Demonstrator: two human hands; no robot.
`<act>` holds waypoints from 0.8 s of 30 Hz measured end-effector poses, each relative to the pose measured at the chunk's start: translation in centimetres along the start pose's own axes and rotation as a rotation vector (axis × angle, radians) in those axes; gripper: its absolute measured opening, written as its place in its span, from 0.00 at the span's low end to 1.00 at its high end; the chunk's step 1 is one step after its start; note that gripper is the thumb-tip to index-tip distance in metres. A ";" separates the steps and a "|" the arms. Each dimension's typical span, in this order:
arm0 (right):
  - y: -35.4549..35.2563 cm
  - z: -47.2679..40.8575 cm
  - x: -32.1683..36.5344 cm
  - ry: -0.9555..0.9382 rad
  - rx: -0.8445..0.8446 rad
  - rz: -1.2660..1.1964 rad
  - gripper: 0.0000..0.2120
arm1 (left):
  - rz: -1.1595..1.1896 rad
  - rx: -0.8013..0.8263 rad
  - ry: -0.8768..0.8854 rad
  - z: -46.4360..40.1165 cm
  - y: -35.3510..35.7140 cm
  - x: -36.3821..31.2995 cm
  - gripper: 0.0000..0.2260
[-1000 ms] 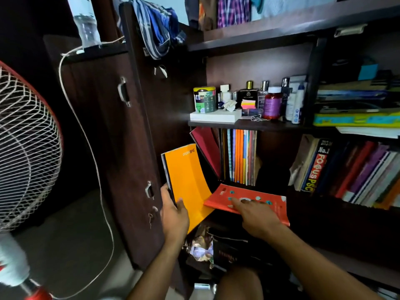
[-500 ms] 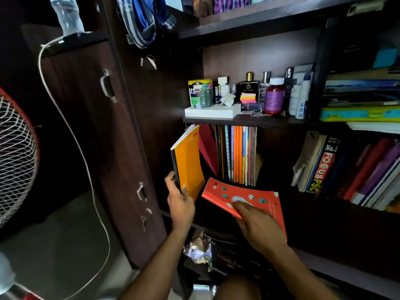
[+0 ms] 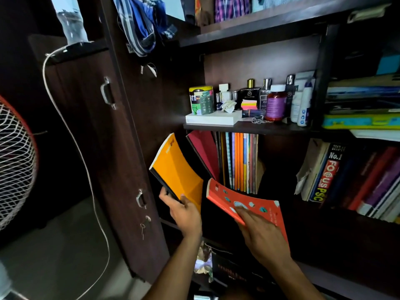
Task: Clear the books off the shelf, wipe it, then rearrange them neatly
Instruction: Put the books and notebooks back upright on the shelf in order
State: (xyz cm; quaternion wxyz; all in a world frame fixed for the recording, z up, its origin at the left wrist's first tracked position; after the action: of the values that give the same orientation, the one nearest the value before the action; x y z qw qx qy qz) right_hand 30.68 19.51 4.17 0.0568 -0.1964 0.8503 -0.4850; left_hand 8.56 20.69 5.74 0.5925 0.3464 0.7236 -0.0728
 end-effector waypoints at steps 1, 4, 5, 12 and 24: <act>0.2 0.0 -0.1 0.004 0.015 -0.002 0.22 | -0.001 -0.004 -0.014 -0.1 0.1 0.1 0.22; 0.5 0.1 -0.1 -0.004 0.044 0.000 0.23 | -0.046 0.035 -0.071 -1.0 1.1 0.9 0.23; 0.6 0.1 0.0 0.001 0.070 -0.010 0.23 | -0.063 0.066 -0.088 -1.5 1.6 1.3 0.24; 0.8 -0.2 -0.2 0.042 0.158 -0.055 0.26 | -0.078 0.301 -0.101 -4.1 5.9 3.8 0.32; 1.6 -0.1 -1.0 0.076 0.129 -0.070 0.26 | -0.104 0.645 -0.155 -6.2 12.0 4.3 0.34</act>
State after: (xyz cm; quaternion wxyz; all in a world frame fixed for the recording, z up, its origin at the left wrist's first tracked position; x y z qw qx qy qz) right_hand 31.09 20.73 2.78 0.0199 -0.2033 0.8115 -0.5475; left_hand 10.37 34.64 7.31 0.5012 0.4719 0.6329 -0.3544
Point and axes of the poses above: each hand's wrist, its own z-axis away from the middle knuckle, its own y-axis out of the palm, x = y × z, the point moved 7 cm from there along -z, towards the middle knuckle, and after that the axes turned 12 degrees about z, right-handed, at the moved point
